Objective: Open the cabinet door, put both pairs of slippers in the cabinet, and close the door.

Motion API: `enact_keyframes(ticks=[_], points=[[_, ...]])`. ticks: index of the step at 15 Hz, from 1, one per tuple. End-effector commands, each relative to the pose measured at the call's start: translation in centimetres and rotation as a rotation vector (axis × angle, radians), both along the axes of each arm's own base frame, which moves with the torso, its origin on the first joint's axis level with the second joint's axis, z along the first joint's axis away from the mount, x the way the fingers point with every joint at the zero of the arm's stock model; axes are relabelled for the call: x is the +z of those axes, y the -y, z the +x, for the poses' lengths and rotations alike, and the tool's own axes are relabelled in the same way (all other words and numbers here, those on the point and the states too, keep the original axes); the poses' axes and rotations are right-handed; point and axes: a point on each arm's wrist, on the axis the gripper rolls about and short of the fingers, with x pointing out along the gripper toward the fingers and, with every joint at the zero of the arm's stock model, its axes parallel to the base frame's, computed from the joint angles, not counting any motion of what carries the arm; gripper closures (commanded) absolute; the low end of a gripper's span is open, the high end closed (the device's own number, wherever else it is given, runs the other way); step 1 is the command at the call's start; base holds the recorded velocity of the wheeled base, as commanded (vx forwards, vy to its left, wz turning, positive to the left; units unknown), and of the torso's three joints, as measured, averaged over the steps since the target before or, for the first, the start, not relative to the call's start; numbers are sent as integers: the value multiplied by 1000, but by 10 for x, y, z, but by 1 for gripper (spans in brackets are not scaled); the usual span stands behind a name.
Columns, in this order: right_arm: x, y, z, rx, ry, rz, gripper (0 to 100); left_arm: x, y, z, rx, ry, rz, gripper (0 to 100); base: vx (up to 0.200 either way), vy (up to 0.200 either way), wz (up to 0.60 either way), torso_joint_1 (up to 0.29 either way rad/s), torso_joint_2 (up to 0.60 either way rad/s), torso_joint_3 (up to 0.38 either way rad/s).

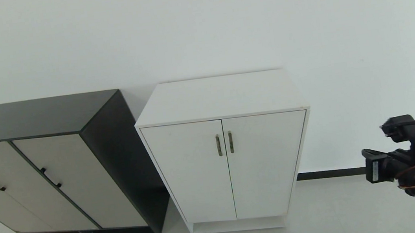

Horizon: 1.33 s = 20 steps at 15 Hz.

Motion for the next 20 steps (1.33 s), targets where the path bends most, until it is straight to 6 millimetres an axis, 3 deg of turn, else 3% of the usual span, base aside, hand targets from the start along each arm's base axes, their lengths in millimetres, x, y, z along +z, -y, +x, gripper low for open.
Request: enact_keyframes(ticks=[1, 4, 5, 12, 16, 20], points=[[7, 18, -35, -33, 24, -17, 100, 0, 0, 0, 0, -2, 0, 100, 0, 0, 0, 0, 0, 0], [-1, 28, -77, -4, 1, -53, 100, 0, 0, 0, 0, -2, 0, 100, 0, 0, 0, 0, 0, 0], [0, 29, -80, -7, 7, -50, 100, 0, 0, 0, 0, -2, 0, 100, 0, 0, 0, 0, 0, 0], [2, 44, -151, 36, -54, -39, 100, 0, 0, 0, -2, -1, 3, 100, 0, 0, 0, 0, 0, 0], [-16, 50, -187, 102, -169, -32, 100, 0, 0, 0, -2, -1, 3, 100, 0, 0, 0, 0, 0, 0], [-28, 54, -213, 130, -147, -7, 100, 0, 0, 0, -2, -1, 3, 100, 0, 0, 0, 0, 0, 0]])
